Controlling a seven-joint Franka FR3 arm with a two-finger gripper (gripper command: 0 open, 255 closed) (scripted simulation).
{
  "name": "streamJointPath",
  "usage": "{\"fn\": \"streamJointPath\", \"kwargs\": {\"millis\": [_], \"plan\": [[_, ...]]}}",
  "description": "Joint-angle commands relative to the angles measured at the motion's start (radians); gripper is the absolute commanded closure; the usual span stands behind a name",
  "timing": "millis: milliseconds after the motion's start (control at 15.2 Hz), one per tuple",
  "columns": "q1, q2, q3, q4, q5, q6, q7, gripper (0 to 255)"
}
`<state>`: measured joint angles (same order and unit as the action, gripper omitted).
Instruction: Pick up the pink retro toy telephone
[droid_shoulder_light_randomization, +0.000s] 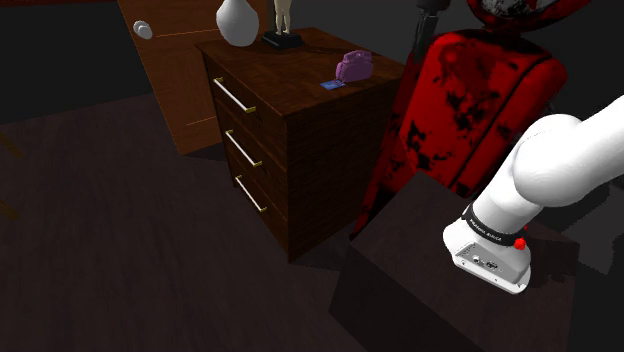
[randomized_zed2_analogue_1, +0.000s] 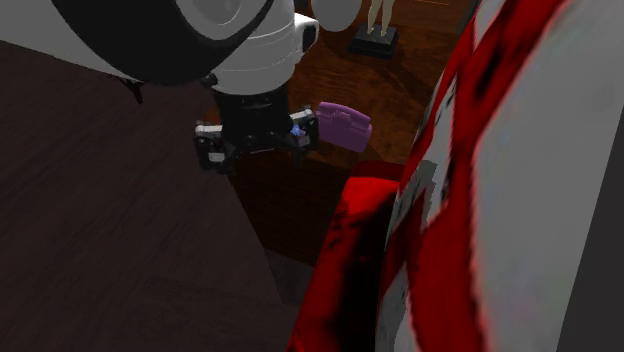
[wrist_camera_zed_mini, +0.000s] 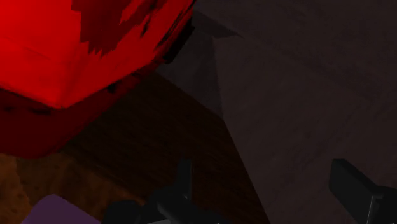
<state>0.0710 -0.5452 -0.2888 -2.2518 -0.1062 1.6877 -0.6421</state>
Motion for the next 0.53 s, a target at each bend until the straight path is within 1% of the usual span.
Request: {"fn": "streamJointPath", "kwargs": {"millis": [0, 264, 462], "plan": [[0.017, 0.061, -0.046, 0.039, -0.007, 0.032, -0.111, 0], [0.055, 0.204, -0.132, 0.132, 0.010, 0.093, -0.325, 0], [0.080, 0.324, -0.187, 0.220, 0.051, 0.128, -0.489, 0]]}}
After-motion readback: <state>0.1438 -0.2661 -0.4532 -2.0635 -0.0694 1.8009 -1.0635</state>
